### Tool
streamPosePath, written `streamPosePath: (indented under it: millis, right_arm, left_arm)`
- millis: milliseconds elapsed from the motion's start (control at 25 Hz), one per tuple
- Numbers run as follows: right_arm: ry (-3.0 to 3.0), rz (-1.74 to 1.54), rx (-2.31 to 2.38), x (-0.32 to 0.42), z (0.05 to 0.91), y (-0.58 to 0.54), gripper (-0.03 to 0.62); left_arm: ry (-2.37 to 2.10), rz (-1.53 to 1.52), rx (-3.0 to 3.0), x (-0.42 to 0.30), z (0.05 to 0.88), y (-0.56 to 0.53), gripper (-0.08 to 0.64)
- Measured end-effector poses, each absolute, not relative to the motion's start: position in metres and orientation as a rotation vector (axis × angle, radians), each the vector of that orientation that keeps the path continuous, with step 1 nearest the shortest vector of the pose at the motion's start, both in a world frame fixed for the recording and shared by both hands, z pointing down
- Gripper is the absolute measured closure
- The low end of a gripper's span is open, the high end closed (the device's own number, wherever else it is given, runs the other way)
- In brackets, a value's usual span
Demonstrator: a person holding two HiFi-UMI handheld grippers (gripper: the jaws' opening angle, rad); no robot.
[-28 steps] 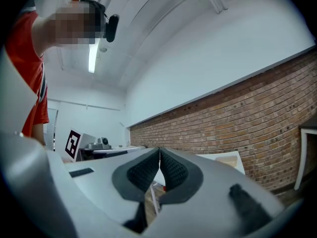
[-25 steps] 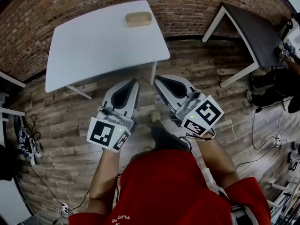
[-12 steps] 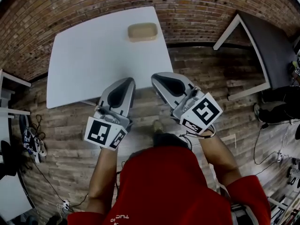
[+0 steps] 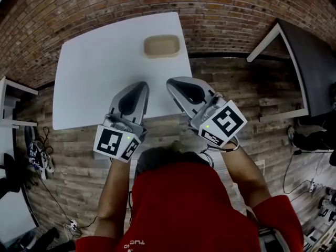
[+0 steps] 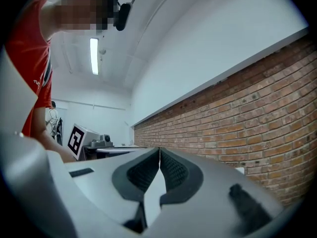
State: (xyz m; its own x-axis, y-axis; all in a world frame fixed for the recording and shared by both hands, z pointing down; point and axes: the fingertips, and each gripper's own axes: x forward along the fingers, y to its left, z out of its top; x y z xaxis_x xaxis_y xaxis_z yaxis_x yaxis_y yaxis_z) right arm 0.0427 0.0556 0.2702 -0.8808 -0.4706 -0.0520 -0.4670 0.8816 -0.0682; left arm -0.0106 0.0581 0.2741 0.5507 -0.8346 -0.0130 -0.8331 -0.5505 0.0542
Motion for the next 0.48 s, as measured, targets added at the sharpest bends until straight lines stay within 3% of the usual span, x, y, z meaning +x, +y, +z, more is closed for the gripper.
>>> streamPosePath:
  millis: [480]
  right_arm:
    - [2.993, -0.109, -0.822, 0.023, 0.286, -0.016, 0.561]
  left_arm:
    - [-1.434, -0.047, 2.744, -0.033, 0.29, -0.016, 0.546]
